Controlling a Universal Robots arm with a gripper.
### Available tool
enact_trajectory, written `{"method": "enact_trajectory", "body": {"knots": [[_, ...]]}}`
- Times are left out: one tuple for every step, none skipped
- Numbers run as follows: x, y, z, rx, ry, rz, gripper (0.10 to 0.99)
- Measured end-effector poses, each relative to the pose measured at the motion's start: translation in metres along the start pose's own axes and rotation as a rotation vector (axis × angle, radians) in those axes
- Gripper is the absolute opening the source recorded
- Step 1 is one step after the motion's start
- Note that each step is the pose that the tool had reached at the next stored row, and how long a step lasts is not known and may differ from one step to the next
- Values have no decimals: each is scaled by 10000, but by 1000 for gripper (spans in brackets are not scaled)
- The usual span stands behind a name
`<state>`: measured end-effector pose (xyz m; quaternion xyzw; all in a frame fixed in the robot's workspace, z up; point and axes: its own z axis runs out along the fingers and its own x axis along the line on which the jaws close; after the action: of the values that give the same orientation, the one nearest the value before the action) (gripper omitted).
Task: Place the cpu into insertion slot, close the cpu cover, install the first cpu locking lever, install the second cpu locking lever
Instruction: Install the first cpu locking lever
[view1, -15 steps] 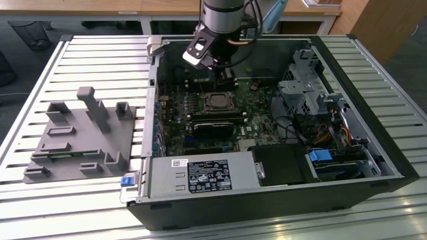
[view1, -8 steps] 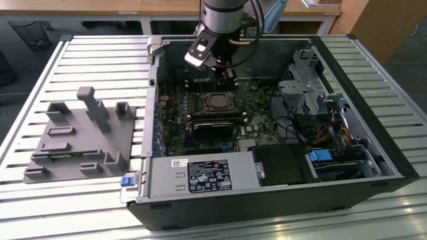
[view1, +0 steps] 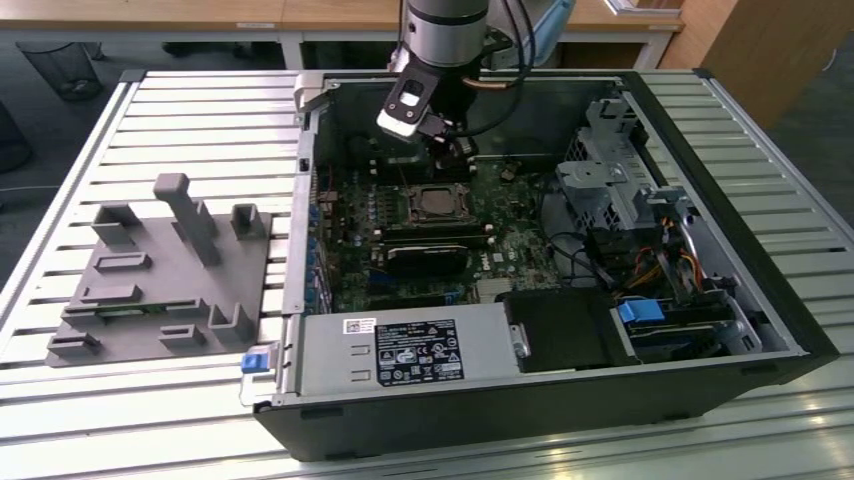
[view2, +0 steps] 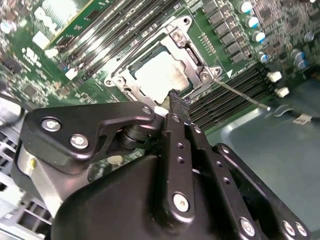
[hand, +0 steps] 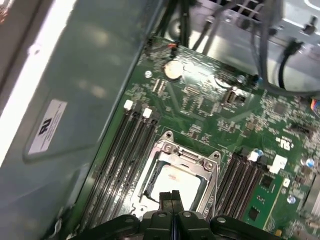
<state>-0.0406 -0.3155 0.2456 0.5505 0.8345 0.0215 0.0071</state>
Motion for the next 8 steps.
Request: {"method": "enact_trajectory", "body": {"knots": [[0,0,0,2,8,-179,106],[0,0,0,4,15,-360,106],[0,0,0,7,23,-538,106],[0,0,0,9,31,-719,106],[0,0,0,12,38,-909,106],[0,0,0,14,45,-1086,106],[0,0,0,17,51,-1255,106],[0,0,0,19,56,-1405,106]]}}
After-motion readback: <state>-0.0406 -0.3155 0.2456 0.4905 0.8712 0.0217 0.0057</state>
